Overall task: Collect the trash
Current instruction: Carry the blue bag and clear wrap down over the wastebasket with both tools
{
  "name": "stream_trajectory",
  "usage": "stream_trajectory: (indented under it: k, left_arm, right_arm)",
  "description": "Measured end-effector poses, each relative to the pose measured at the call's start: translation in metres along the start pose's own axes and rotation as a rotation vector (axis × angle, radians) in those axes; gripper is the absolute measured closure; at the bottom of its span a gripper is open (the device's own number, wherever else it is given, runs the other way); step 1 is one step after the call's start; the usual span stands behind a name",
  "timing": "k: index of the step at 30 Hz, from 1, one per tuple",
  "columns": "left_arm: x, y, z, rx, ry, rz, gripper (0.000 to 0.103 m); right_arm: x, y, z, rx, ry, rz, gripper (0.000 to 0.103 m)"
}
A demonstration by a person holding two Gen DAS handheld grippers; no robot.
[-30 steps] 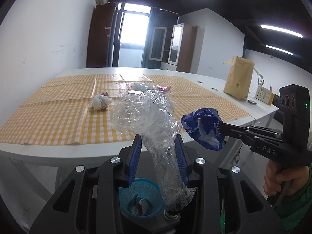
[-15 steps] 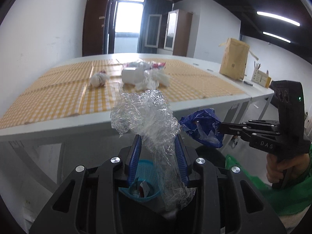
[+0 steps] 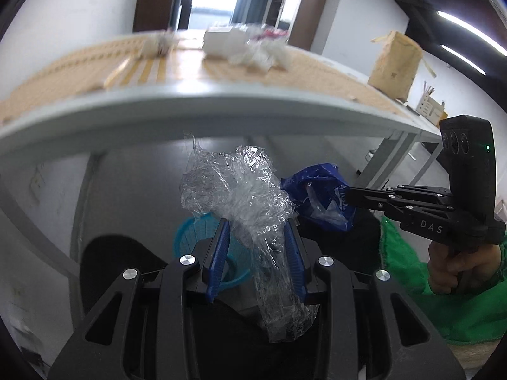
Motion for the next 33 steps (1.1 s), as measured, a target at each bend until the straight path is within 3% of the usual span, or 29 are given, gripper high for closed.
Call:
stream_trajectory:
  k: [9,33]
  left_arm:
    - [-0.017,-0.027,0.043,-0.004,-0.050,-0.054,0.069]
    - [-0.032,-0.081,0.171,-0.010,-0.332,-0.221,0.069]
  right_arm:
    - [-0.008,0.016,0.056,0.018,-0.086,0.034,0.103]
    - [-0.026,0.056,0.186,0.026,-0.315,0.184,0.103]
Point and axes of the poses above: each gripper's, at about its wrist camera, not at the fingertips, and z roughly the way its jaws point, y to its right, x to its top, the point moved 10 cm from there along z, roughly the way its jaws point, and after that the axes turned 4 degrees about -y, right-handed, at the moved point
